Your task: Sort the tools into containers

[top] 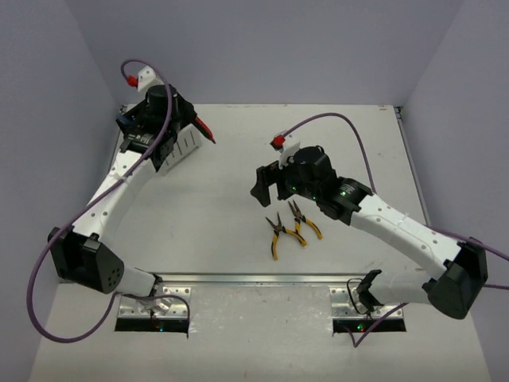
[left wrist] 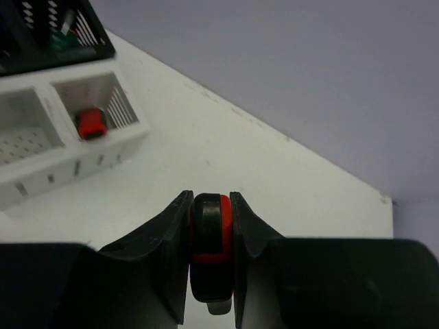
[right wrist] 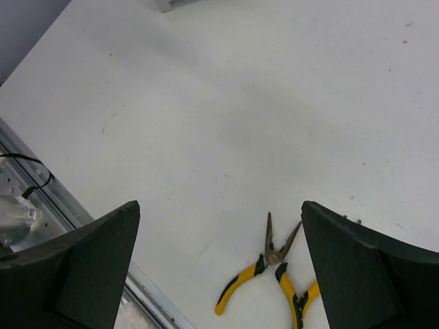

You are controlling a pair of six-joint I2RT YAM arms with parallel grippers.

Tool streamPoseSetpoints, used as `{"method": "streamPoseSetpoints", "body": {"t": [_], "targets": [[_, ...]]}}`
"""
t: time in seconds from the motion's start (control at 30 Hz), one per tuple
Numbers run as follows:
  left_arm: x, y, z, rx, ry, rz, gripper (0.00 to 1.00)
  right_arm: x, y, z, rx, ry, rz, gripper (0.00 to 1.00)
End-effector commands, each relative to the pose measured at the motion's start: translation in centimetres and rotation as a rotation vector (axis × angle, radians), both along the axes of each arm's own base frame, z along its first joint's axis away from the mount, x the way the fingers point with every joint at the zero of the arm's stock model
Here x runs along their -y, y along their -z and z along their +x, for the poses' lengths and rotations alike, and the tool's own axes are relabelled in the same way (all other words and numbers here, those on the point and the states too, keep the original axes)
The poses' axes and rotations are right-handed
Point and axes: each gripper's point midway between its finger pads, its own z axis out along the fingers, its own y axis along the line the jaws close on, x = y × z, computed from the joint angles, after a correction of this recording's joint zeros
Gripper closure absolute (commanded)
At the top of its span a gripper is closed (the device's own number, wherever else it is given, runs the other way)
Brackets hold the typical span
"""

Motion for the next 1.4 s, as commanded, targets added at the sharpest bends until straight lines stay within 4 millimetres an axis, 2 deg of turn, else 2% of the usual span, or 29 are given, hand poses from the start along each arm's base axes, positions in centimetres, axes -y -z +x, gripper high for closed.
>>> {"method": "streamPoseSetpoints", "body": {"t": [0.0,0.03,0.07,0.13,0.2,0.3,0.37,0.47,0.63,0.83,0.97,1.03,1.07,1.17,1.37], "targets": [[-8.6,-1.0,3.7,-0.044,-0.335,0.225,1.0,2.2,-1.5,-0.7,0.055,0.028,0.031,0.01],[-9.6,-1.9,4.7,-0.033,-0.378,0.24,1.0,2.2,-1.1,-1.1,0.044,0.012,0.03,0.01],[-10.3,-0.7,6.2,-0.061,-0.394,0.276,1.0,2.1,-0.8,-1.6,0.027,-0.009,0.032,0.01],[-11.3,-1.7,8.0,-0.029,-0.438,0.319,1.0,2.4,0.3,-2.4,-0.001,-0.02,0.029,0.01],[-11.7,-1.4,9.9,-0.003,-0.439,0.333,1.0,2.2,1.2,-3.3,-0.027,-0.046,0.051,0.01],[-12.7,0.2,12.0,-0.018,-0.476,0.381,1.0,1.4,2.8,-4.8,-0.085,-0.11,0.089,0.01],[-13.0,0.8,12.8,-0.021,-0.492,0.402,1.0,1.1,3.3,-5.1,-0.106,-0.123,0.096,0.01],[-14.0,1.4,12.7,-0.022,-0.553,0.433,1.0,0.5,3.8,-5.4,-0.149,-0.152,0.087,0.01],[-14.6,1.4,12.8,0.006,-0.578,0.443,1.0,0.0,4.1,-5.5,-0.17,-0.175,0.089,0.01],[-13.5,0.4,13.4,0.041,-0.523,0.384,1.0,-0.3,4.5,-5.5,-0.187,-0.182,0.088,0.01],[-13.9,-0.2,14.0,0.076,-0.535,0.383,1.0,-0.1,4.8,-5.4,-0.188,-0.177,0.074,0.01],[-14.4,0.3,14.5,0.071,-0.533,0.376,1.0,-0.1,4.9,-5.4,-0.189,-0.177,0.071,0.01],[-14.5,1.3,15.4,0.061,-0.515,0.37,1.0,-0.1,5.0,-5.4,-0.19,-0.178,0.068,0.01],[-14.9,2.9,16.0,0.052,-0.527,0.382,1.0,-0.2,5.1,-5.5,-0.198,-0.185,0.068,0.01],[-15.7,4.7,15.6,0.065,-0.593,0.375,1.0,-0.5,5.1,-5.7,-0.215,-0.201,0.061,0.01]]}}
